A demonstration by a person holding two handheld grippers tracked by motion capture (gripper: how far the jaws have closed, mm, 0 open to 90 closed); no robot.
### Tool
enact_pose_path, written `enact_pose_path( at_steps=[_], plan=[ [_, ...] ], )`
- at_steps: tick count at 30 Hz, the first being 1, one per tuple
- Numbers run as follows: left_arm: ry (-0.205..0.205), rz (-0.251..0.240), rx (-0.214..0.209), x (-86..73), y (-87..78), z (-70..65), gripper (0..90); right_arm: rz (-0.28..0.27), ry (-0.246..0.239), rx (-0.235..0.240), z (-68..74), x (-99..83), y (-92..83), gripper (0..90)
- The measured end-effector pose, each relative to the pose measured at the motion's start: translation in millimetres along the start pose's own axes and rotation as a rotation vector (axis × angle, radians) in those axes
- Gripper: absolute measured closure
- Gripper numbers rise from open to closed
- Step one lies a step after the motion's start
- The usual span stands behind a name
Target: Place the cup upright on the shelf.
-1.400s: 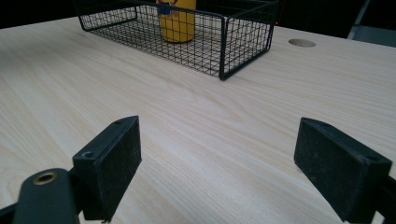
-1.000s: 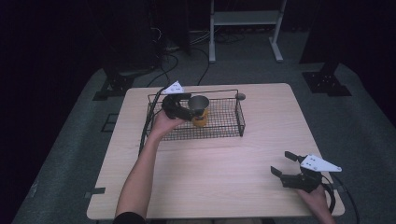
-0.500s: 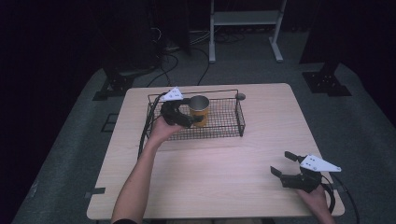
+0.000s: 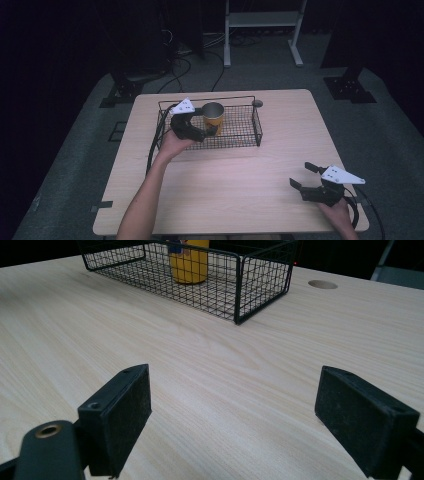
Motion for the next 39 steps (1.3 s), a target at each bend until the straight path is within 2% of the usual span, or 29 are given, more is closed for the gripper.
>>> enact_pose_path(
  at_steps=[8,21,26,35,39],
  plan=[
    [0.014,0.003,-0.017,-3.3,-2.4,-12.1,1.2,0.0,-0.001,0.001,0.2,0.0,0.1,13.9],
    [0.022,-0.028,-0.03,-7.1,-11.1,-28.6,1.2,0.002,-0.003,-0.001,0.3,-0.1,0.1,13.9],
    [0.02,-0.022,-0.038,-11.7,-14.1,-35.5,1.2,0.002,-0.004,-0.001,0.4,-0.2,0.3,13.9],
    [0.01,-0.042,-0.04,-22.3,-19.2,-47.4,1.2,0.004,-0.005,-0.002,0.5,-0.3,0.3,13.9],
    [-0.011,-0.025,-0.068,-25.7,-20.7,-52.9,1.2,0.004,-0.005,-0.003,0.6,-0.3,0.4,13.9]
  ],
)
Point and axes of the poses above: each handheld gripper's, and its own axes: y roughly forward along the jaws, x roughly out of its top, z roughly to its left, the point moved 9 cm from there along y, roughly forward along the jaws, and after that the axes turned 3 degrees about y, right-handed, at the moved point
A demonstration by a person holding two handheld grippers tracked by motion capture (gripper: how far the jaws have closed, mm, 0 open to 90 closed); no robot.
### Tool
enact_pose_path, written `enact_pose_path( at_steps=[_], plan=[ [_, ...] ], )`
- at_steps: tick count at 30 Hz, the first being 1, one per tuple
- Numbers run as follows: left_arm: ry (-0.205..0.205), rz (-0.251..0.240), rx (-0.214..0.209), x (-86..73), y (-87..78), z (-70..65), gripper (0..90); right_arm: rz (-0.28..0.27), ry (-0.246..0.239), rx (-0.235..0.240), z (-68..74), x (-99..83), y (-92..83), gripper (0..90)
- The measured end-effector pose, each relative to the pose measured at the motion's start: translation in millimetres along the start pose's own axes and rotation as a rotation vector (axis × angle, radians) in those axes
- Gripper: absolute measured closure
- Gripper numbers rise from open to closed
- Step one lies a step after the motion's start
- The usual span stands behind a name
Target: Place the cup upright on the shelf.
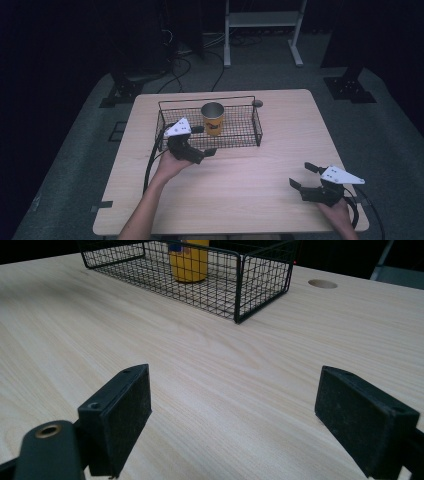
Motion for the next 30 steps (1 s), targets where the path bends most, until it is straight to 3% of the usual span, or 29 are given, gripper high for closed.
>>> enact_pose_path(
  at_steps=[23,30],
  plan=[
    [0.002,-0.049,0.023,-12.1,-13.4,-24.7,1.3,0.002,0.001,0.0,0.1,-0.1,-0.1,13.9],
    [-0.021,-0.062,0.013,-18.1,-18.3,-31.7,1.3,0.001,-0.001,-0.001,0.1,-0.1,0.0,13.9]
  ],
)
Point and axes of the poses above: each handheld gripper's, and its own axes: y roughly forward along the jaws, x roughly out of its top, z roughly to its left, the point moved 9 cm from there along y, roughly forward along the jaws, and after that the axes turned 3 degrees about y, right-handed, at the moved point
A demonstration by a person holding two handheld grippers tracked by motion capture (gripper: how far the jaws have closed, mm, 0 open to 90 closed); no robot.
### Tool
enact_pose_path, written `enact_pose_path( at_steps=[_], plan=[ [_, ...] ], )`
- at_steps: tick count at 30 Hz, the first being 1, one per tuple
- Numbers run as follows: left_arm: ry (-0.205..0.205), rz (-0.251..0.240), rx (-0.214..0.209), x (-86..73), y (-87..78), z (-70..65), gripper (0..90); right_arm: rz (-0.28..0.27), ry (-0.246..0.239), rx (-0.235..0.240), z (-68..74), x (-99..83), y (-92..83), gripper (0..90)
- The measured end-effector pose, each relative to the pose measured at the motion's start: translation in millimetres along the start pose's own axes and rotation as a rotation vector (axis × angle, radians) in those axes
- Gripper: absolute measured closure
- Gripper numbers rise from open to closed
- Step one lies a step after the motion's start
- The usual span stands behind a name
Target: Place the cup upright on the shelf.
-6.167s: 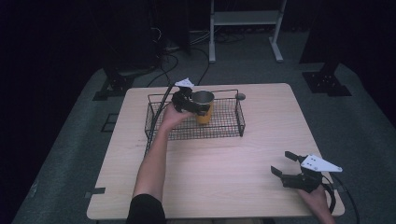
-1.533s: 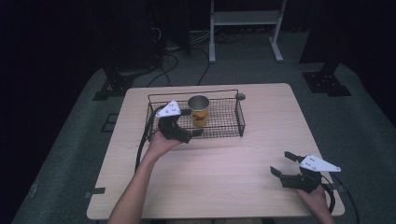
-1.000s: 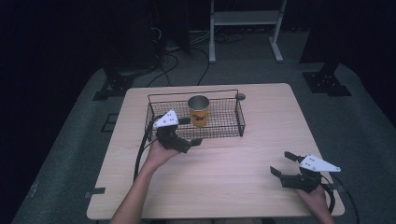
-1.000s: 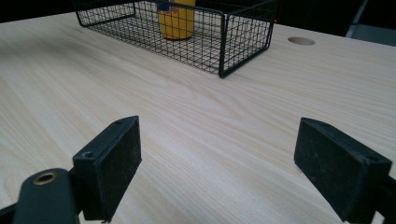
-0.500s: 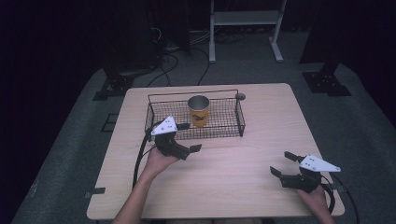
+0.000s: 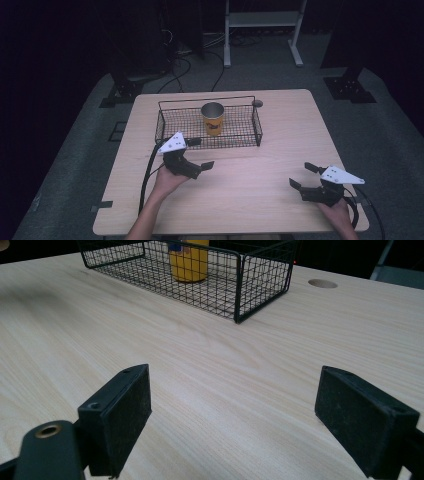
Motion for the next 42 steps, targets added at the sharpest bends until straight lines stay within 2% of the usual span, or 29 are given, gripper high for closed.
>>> enact_pose_path(
  at_steps=[7,13,23,31,36,39,42],
  plan=[
    [0.011,0.016,0.011,-7.1,-5.2,-8.2,1.3,0.001,0.0,-0.001,0.0,0.0,0.0,13.9],
    [-0.001,-0.021,0.016,-7.8,-12.7,-14.4,1.3,0.003,-0.002,-0.003,0.0,-0.2,0.2,13.9],
    [0.022,-0.02,0.04,-14.0,-20.7,-25.3,1.3,0.004,-0.002,-0.004,0.0,-0.2,0.3,13.9],
    [0.013,-0.021,0.047,-23.4,-28.6,-35.4,1.3,0.003,-0.003,-0.004,0.0,-0.2,0.3,13.9],
    [-0.01,-0.02,0.053,-36.9,-34.3,-43.4,1.3,0.001,-0.004,-0.002,0.2,-0.1,0.2,13.9],
    [-0.01,-0.015,0.066,-43.9,-36.2,-46.2,1.3,0.0,-0.004,-0.002,0.3,-0.1,0.2,13.9],
    [-0.02,-0.013,0.057,-47.5,-38.0,-48.7,1.3,-0.001,-0.003,0.002,0.3,0.0,0.1,13.9]
  ],
)
Point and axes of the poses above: each handheld gripper's, and its own axes: y roughly forward along the jaws, x roughly out of its top, z roughly to its left, the point moved 9 cm from there along y, roughly forward along the jaws, and after that the axes turned 3 degrees about y, right-handed, at the moved point
